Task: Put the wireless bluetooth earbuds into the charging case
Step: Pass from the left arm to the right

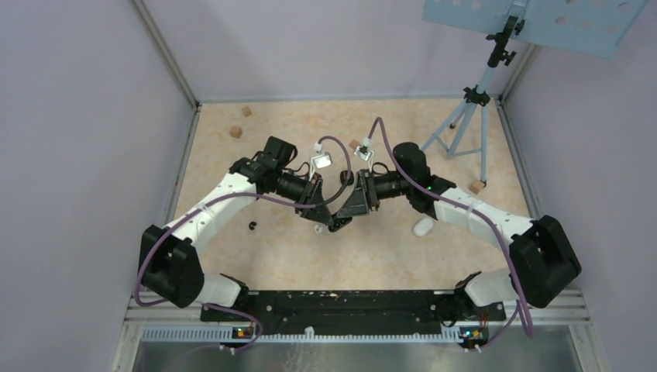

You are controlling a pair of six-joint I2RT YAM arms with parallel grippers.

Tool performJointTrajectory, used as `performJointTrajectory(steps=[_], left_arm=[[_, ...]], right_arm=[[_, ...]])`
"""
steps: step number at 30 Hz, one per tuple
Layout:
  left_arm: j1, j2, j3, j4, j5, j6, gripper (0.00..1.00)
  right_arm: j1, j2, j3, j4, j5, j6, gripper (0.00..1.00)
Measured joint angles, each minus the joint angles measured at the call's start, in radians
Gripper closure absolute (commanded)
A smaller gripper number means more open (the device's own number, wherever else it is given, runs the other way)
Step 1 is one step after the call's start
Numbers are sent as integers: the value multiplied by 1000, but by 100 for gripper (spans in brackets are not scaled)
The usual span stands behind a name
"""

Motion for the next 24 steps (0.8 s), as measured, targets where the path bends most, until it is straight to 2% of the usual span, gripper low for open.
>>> performJointTrajectory(steps=[2,4,15,24], left_arm=[[-1,0,0,-2,0,3,100],[-2,0,0,-3,0,5,100],[-5,-8,0,-8,-3,5,100],[-9,-19,0,-8,-8,5,100]], right_arm=[[0,0,7,-20,-11,-13,43],[0,-1,16,-40,-20,-29,42],[0,-1,28,-86,-38,-62,54],[0,26,75,-102,-44,-68,54]])
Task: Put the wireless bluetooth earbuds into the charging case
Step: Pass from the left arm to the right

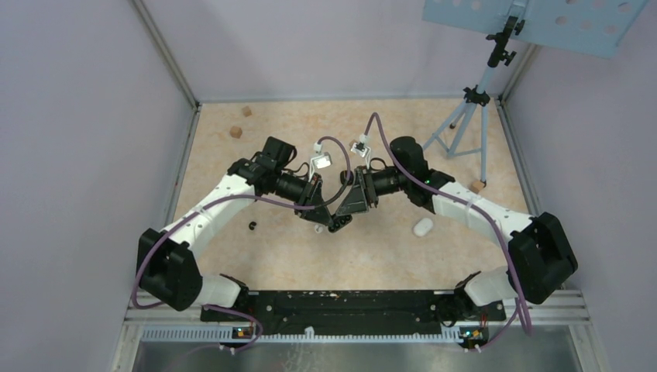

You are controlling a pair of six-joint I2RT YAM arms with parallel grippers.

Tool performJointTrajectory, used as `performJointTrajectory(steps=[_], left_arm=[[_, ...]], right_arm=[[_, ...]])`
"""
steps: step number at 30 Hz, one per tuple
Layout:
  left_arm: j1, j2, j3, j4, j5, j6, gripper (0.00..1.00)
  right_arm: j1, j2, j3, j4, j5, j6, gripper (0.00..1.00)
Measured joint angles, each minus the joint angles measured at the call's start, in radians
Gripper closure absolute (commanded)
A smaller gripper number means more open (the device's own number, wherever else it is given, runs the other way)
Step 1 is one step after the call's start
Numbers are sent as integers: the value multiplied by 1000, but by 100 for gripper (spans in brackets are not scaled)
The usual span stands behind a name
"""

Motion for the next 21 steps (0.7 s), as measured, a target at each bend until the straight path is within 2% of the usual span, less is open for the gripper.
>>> performJointTrajectory(steps=[4,10,18,21], left_arm=[[0,-6,0,0,0,0,100],[-2,-8,0,0,-2,0,100],[-2,-20,0,0,-10,0,100],[-2,-21,0,0,-10,0,100]], right_arm=[[0,2,6,0,-1,-2,57],[0,2,6,-16,-10,-21,53],[0,18,26,-76,-24,-71,58],[0,20,32,-93,-26,-86,64]])
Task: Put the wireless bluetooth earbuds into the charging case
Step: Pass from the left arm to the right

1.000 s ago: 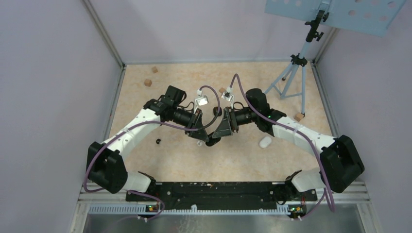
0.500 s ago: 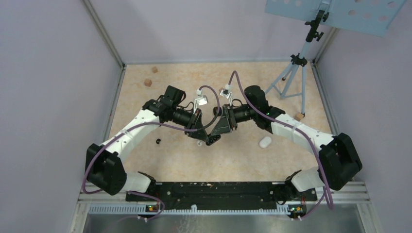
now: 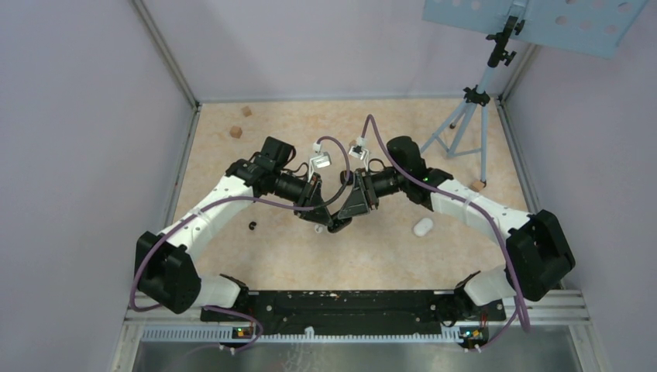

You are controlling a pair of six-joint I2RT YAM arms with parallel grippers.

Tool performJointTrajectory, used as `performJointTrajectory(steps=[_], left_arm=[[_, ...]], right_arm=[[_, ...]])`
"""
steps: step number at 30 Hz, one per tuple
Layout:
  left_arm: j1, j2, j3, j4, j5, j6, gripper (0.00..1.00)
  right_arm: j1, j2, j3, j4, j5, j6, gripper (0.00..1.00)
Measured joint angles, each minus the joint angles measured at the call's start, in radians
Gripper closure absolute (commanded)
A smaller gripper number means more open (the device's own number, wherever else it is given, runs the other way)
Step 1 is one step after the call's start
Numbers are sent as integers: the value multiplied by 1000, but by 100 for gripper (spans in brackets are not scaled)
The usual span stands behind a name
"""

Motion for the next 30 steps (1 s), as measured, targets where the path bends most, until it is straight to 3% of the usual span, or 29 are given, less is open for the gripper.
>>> performJointTrajectory(steps=[8,14,18,24,30], left_arm=[[0,0,0,-1,-6,0,100],[0,0,0,-3,-7,0,99],[0,0,0,-3,-6,0,95],[0,0,0,-4,-8,0,74],[0,0,0,-3,-18,-3,54]], right_arm=[[0,11,5,-1,-8,-3,74],[0,12,5,2,-11,1,76],[0,12,5,6,-10,9,87],[0,12,3,9,-9,16,100],[0,9,-6,21,-6,22,100]])
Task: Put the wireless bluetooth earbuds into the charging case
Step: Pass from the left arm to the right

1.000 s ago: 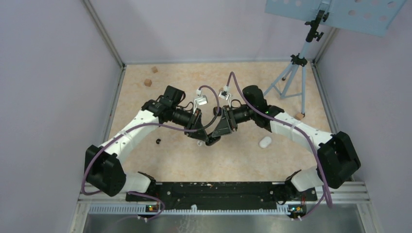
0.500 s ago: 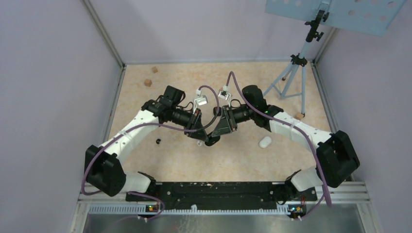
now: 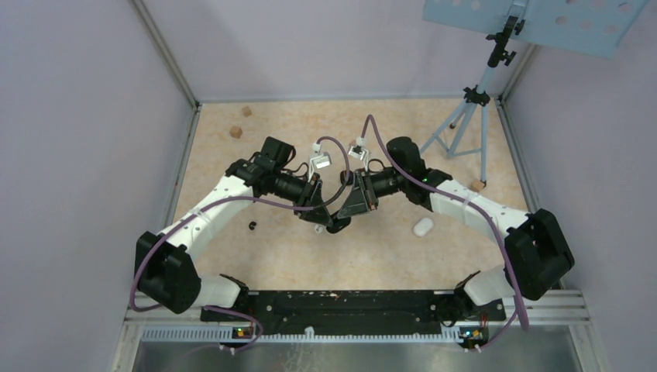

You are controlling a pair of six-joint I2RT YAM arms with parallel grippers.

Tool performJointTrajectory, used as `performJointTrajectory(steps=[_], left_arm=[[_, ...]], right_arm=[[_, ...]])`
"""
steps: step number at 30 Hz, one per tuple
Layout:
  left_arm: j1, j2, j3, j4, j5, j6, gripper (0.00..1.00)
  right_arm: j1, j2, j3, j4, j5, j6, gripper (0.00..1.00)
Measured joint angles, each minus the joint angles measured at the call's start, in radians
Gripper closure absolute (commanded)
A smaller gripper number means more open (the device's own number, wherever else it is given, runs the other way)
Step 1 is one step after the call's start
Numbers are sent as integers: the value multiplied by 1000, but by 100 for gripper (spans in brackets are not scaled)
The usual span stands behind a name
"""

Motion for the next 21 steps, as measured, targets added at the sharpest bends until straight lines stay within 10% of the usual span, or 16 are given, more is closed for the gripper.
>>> performJointTrajectory(steps=[13,21], left_arm=[[0,-27,5,1,-75,-18,2],[0,-107,47,-6,-197,-42,1]], right_arm=[[0,-86,-51,35,24,22,100],[0,-105,-76,41,76,37,100]])
